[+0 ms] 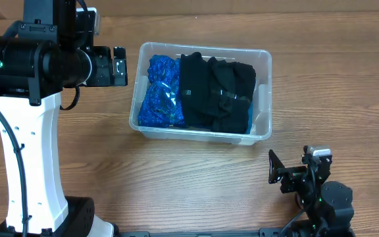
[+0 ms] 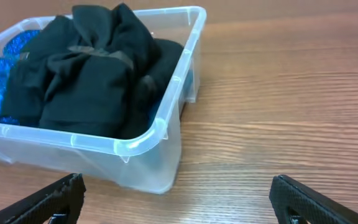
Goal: Pack container
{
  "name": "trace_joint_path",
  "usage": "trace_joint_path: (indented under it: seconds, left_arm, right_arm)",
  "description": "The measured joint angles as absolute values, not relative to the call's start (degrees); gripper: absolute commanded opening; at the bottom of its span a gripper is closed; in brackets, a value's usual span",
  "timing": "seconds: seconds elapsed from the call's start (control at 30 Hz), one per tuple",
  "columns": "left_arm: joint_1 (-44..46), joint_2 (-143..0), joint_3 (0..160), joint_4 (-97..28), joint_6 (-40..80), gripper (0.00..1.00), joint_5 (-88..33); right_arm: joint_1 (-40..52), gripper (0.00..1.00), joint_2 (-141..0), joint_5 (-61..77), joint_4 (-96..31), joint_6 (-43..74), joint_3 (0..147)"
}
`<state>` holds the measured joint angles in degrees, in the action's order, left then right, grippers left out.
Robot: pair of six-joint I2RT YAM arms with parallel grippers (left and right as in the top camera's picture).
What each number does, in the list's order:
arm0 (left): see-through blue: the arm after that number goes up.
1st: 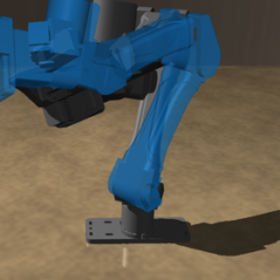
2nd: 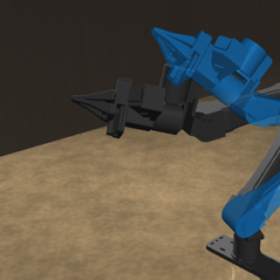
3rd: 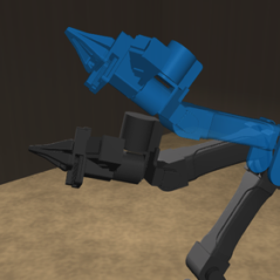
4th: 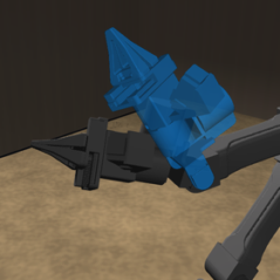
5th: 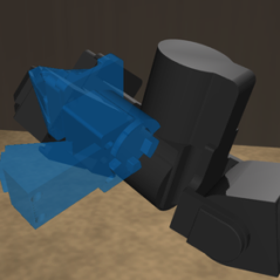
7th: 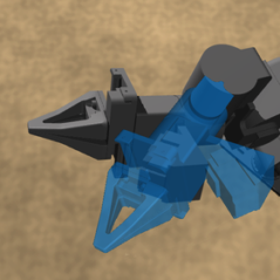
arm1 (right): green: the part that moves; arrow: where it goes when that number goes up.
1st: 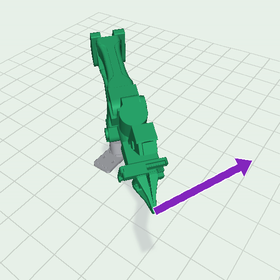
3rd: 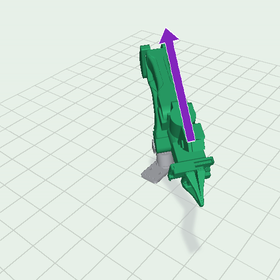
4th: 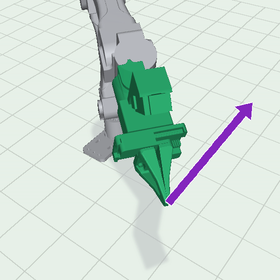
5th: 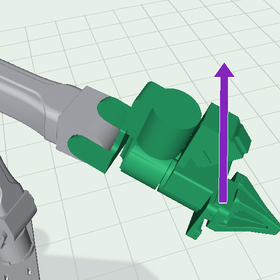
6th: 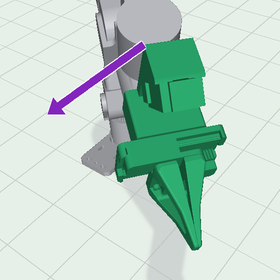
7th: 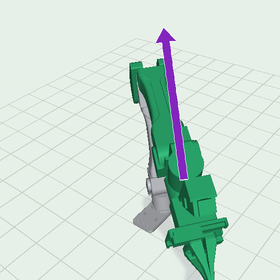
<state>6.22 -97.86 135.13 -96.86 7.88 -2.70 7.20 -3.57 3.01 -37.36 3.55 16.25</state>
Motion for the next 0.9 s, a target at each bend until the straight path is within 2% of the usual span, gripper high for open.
trace_joint_path:
  seconds: [0.23,0.9]
  left_arm:
    - [6.22,-97.86,135.13,-96.84,7.9,1.0,-2.7]
    - [6.22,-95.11,132.44,-96.47,7.42,1.0,-2.39]
  right_arm:
    - [6.61,1.0,-0.89,4.03,-36.51,4.36,9.91]
    - [6.46,1.0,-0.84,4.05,-36.51,4.47,9.91]
